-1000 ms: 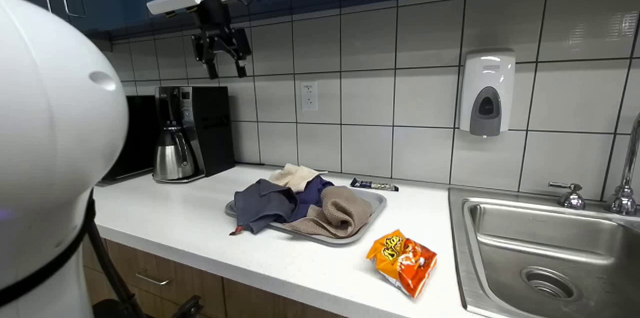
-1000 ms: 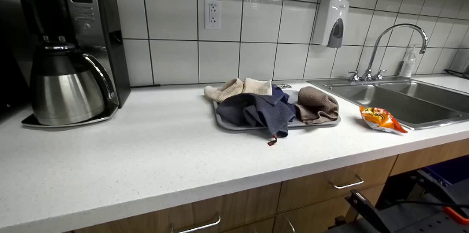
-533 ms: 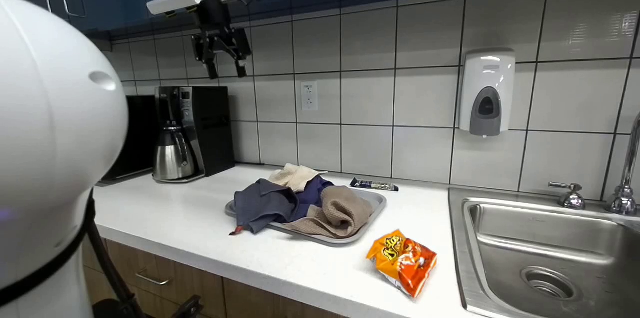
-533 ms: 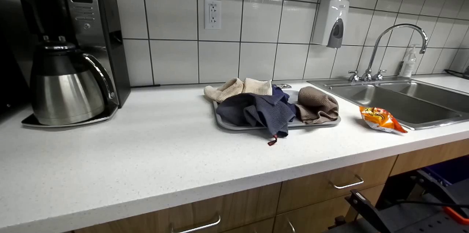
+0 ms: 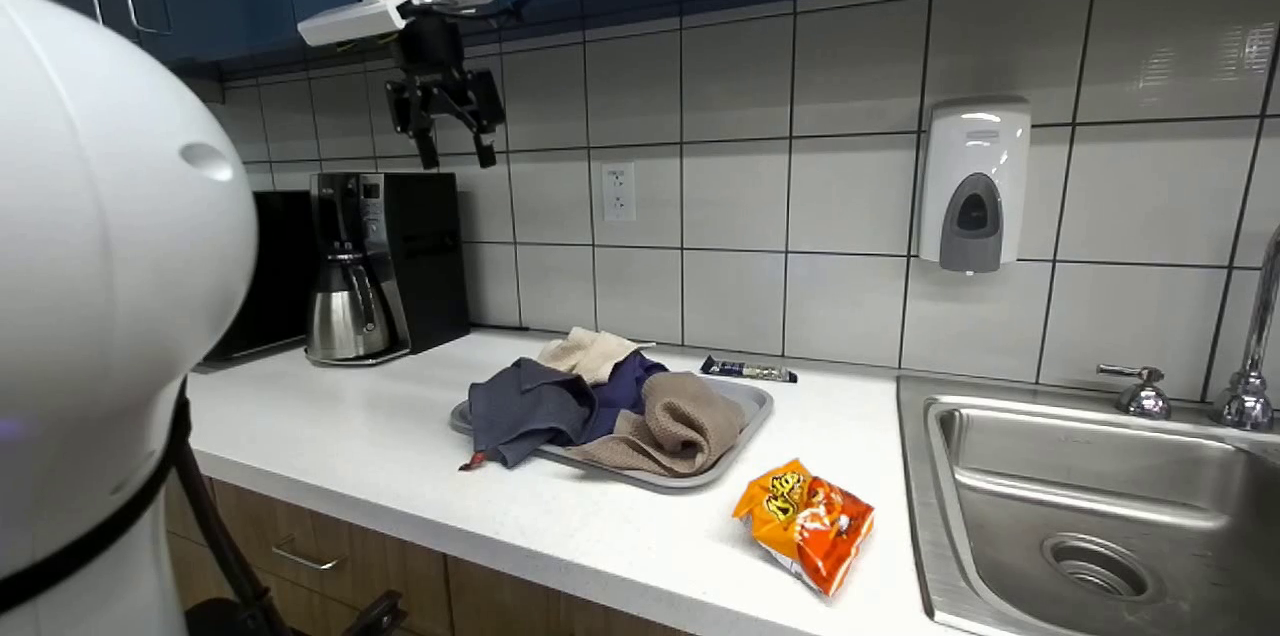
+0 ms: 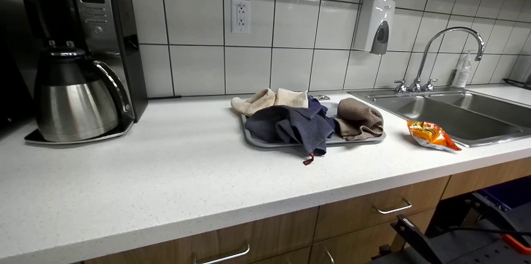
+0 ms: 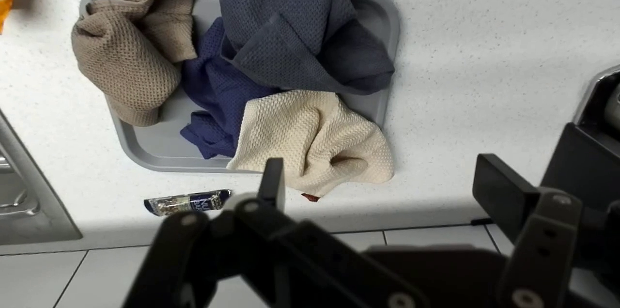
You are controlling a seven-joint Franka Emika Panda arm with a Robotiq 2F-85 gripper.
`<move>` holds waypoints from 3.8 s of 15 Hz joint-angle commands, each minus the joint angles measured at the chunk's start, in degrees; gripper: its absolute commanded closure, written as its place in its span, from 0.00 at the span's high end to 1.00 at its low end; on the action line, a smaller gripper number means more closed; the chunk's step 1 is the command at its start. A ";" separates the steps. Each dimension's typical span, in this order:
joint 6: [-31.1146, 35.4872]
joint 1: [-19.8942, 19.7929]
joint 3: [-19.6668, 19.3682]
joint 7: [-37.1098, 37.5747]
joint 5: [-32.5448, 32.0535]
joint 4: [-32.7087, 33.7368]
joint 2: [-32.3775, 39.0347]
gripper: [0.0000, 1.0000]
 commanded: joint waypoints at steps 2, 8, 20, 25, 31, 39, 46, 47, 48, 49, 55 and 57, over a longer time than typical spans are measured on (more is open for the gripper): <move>3.20 0.62 -0.37 2.17 -0.65 -2.93 0.14 1.00; 3.78 0.08 -0.44 4.10 -1.37 -4.78 2.79 1.00; 6.95 -0.28 -1.92 12.29 -6.81 -4.10 13.41 1.00; 8.11 0.65 -3.20 16.14 -8.85 -2.56 18.43 1.00; 8.51 2.92 -4.29 23.83 -10.18 -1.00 23.54 1.00; 11.34 5.77 -7.24 30.21 -11.58 -0.66 28.67 1.00; 14.08 7.02 -10.56 31.83 -13.63 -0.02 33.33 1.00; 14.38 7.26 -10.97 31.85 -13.71 0.28 34.08 1.00; 14.80 7.52 -11.37 31.89 -13.79 0.63 34.97 1.00; 15.25 7.82 -11.80 32.08 -13.99 0.94 35.77 1.00; 17.42 9.88 -14.09 32.44 -13.20 3.60 41.00 1.00; 17.63 10.50 -14.64 32.39 -12.89 4.45 42.31 1.00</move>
